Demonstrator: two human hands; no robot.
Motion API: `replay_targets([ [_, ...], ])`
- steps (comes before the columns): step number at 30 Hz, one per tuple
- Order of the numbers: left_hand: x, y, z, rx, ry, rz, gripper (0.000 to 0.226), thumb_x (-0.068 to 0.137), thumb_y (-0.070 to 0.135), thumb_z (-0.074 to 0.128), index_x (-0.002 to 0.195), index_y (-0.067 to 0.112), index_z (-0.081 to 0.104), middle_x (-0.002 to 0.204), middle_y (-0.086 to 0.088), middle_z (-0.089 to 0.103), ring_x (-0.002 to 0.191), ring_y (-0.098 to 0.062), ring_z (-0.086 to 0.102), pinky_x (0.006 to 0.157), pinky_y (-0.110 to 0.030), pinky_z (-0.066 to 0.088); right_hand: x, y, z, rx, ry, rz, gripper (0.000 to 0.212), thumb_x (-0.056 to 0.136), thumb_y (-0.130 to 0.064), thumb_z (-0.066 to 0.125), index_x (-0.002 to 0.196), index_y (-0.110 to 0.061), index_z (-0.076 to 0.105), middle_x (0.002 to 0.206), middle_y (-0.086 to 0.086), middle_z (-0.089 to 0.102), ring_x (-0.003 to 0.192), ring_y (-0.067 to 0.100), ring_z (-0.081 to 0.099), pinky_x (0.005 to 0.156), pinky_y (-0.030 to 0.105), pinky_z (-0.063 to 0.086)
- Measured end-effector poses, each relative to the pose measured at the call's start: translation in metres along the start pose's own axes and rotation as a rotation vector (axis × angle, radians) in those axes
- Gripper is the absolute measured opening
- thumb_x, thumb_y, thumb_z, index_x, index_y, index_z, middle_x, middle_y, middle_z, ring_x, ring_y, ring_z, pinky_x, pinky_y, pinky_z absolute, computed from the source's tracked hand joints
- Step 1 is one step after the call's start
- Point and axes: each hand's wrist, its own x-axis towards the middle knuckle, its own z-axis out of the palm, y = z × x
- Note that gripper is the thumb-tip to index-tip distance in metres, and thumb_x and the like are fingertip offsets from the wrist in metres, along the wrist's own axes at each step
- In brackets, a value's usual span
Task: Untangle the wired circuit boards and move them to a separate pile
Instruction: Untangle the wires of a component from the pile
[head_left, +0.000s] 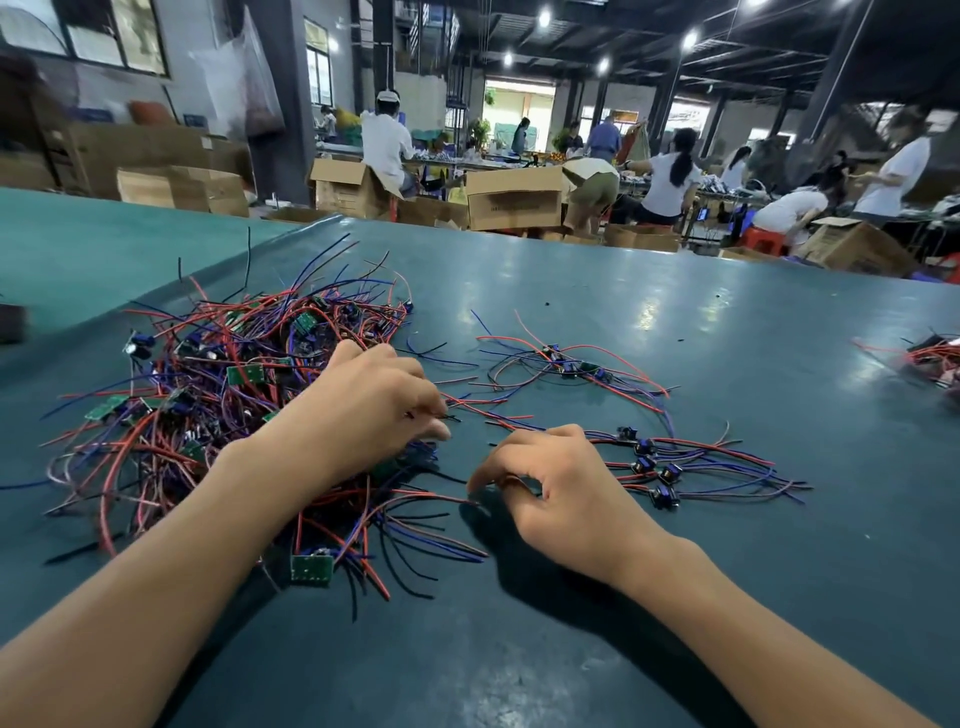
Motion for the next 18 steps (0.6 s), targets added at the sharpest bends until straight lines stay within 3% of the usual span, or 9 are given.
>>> replay_targets([
  [2, -0.003, 0.0, -0.002, -0.014, -0.078, 0.041, 0.045, 0.09, 0.057, 0.062, 0.134, 0.048, 0.056, 0.115, 0.019, 0.06, 0.113, -0.01, 0.046, 0.099, -0.037, 0.025, 0.0, 0.001, 0.0, 0.001, 0.007, -0.002, 0.039, 0.076, 0.008, 0.058, 0.089, -0.023, 0.078, 0.092, -0.013, 0.071, 0.088, 0.004, 0.062, 0.098, 0.035, 0.034],
  [4, -0.009, -0.002, -0.014, -0.108, -0.088, 0.067, 0.057, 0.085, 0.045, 0.055, 0.141, 0.05, 0.047, 0.119, 0.022, 0.057, 0.114, -0.009, 0.044, 0.105, -0.041, 0.023, 0.0, 0.002, 0.001, 0.011, 0.012, 0.002, 0.039, 0.077, 0.008, 0.058, 0.089, -0.023, 0.078, 0.092, -0.014, 0.071, 0.088, 0.002, 0.061, 0.098, 0.034, 0.033],
  [6, -0.011, -0.012, -0.025, -0.09, 0.029, -0.02, 0.071, 0.075, 0.03, 0.05, 0.144, 0.045, 0.045, 0.128, 0.016, 0.057, 0.119, -0.014, 0.044, 0.105, -0.044, 0.025, 0.001, 0.003, 0.001, 0.025, 0.016, 0.004, 0.04, 0.076, 0.008, 0.058, 0.089, -0.024, 0.078, 0.092, -0.014, 0.071, 0.088, 0.001, 0.06, 0.098, 0.033, 0.033],
  [9, -0.011, -0.033, -0.031, 0.161, 0.197, -0.452, 0.074, 0.072, 0.013, 0.058, 0.145, 0.023, 0.044, 0.136, -0.009, 0.049, 0.124, -0.034, 0.041, 0.101, -0.051, 0.033, 0.0, 0.004, 0.003, 0.029, 0.017, -0.004, 0.039, 0.076, 0.008, 0.058, 0.089, -0.022, 0.078, 0.089, -0.016, 0.069, 0.087, 0.0, 0.059, 0.099, 0.036, 0.034],
  [12, -0.015, -0.048, -0.026, 0.123, 0.079, -0.819, 0.048, 0.083, 0.011, 0.056, 0.129, 0.0, 0.053, 0.129, -0.029, 0.048, 0.12, -0.048, 0.042, 0.1, -0.056, 0.039, 0.0, 0.004, 0.003, 0.056, 0.026, -0.021, 0.039, 0.076, 0.011, 0.057, 0.087, -0.02, 0.078, 0.086, -0.016, 0.069, 0.084, 0.003, 0.063, 0.096, 0.044, 0.041],
  [15, -0.016, -0.056, -0.023, 0.131, 0.04, -0.778, 0.031, 0.086, 0.013, 0.054, 0.111, 0.008, 0.071, 0.116, -0.025, 0.059, 0.109, -0.047, 0.051, 0.093, -0.053, 0.044, 0.001, 0.005, 0.002, 0.062, 0.022, -0.021, 0.039, 0.076, 0.012, 0.057, 0.087, -0.019, 0.078, 0.088, -0.012, 0.072, 0.085, 0.006, 0.065, 0.097, 0.046, 0.042],
  [18, -0.012, -0.047, -0.028, 0.144, 0.066, -0.7, 0.033, 0.089, 0.029, 0.047, 0.107, 0.023, 0.074, 0.114, -0.016, 0.062, 0.108, -0.042, 0.052, 0.095, -0.053, 0.037, 0.0, 0.004, 0.002, 0.064, 0.007, -0.011, 0.039, 0.077, 0.011, 0.057, 0.088, -0.019, 0.078, 0.088, -0.012, 0.072, 0.086, 0.006, 0.065, 0.098, 0.045, 0.041],
])
